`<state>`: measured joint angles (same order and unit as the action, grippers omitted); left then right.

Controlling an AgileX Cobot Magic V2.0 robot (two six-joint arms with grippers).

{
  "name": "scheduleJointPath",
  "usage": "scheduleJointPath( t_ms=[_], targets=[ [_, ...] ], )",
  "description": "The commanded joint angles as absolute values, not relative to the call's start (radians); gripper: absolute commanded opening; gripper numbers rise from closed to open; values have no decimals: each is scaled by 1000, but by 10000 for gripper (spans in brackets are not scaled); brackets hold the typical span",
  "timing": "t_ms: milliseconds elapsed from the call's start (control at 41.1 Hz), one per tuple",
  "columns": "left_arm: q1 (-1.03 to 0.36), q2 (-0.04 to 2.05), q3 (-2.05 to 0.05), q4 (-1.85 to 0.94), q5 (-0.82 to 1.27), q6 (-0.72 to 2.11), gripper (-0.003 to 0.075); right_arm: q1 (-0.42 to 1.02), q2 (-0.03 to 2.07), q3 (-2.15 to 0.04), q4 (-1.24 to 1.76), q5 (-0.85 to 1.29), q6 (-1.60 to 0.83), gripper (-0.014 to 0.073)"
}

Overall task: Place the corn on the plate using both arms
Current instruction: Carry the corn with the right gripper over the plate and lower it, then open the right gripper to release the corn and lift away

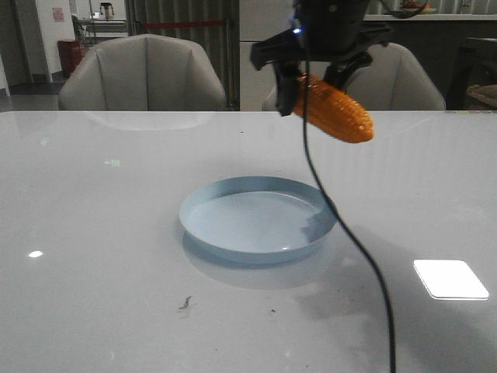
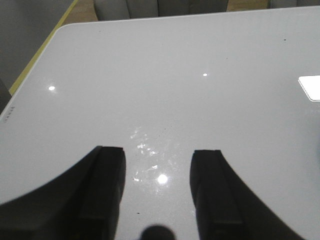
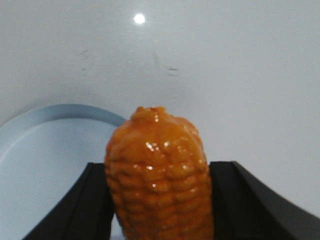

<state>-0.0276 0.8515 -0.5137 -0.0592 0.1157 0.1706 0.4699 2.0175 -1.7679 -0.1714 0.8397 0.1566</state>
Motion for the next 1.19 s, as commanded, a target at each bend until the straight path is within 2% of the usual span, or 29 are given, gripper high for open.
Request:
scheduleJointPath(
  t_ms=[0,292,365,512,609,901,1169],
  targets=[
    [-29,841,-544,-66,40,170,376,514,1993,-1800,-155,806,147,265],
    [-29,841,-544,-66,40,170,376,568,2102,-1800,-118,811,147,286],
    [-29,841,-544,-66,40,170,376,568,2112,-1800,-105,812,147,337],
    [-29,841,-544,-66,40,170,376,568,2118,-1800,-104,797,147,508],
    [-29,841,-544,-66,40,170,376,568,2118,-1800,-103,784,147,567],
    [-29,841,-544,-66,40,170,376,557,2097,-1846,-106,807,147,571],
    [-29,841,-544,-66,38,170,376,440,1942,-1972,-121,882,147,571]
  ],
)
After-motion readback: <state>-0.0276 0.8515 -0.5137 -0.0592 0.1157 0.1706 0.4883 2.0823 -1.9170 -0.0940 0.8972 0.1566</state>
